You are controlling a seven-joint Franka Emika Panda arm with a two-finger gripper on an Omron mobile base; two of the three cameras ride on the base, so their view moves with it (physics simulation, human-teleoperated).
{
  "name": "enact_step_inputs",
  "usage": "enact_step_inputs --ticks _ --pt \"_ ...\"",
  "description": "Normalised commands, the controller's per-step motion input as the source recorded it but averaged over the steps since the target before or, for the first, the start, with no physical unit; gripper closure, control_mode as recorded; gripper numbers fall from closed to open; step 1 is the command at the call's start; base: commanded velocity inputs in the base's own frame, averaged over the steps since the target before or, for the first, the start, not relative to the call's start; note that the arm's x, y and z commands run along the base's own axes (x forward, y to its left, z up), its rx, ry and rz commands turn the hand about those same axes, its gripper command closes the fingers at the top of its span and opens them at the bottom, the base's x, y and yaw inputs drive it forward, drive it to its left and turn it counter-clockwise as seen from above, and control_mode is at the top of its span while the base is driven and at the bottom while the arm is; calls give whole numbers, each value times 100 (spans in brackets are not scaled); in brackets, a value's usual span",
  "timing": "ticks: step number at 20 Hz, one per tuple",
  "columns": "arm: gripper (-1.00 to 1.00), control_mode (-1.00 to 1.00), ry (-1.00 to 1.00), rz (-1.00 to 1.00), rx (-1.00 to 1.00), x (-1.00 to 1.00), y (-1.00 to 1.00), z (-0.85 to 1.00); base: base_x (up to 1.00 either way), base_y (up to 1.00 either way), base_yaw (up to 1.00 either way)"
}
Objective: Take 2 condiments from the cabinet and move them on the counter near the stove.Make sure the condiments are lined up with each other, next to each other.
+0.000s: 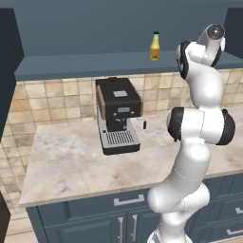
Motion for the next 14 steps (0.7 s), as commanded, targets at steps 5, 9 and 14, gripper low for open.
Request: enact_step_inputs --ticks 5,9,14 --pt "-100 -100 1 0 0 7 -3 -10 0 0 0" --pt "-100 -100 0 0 0 9 0 -9 0 0 0" --pt "-100 -100 0 0 0 7 0 -2 0 0 0"
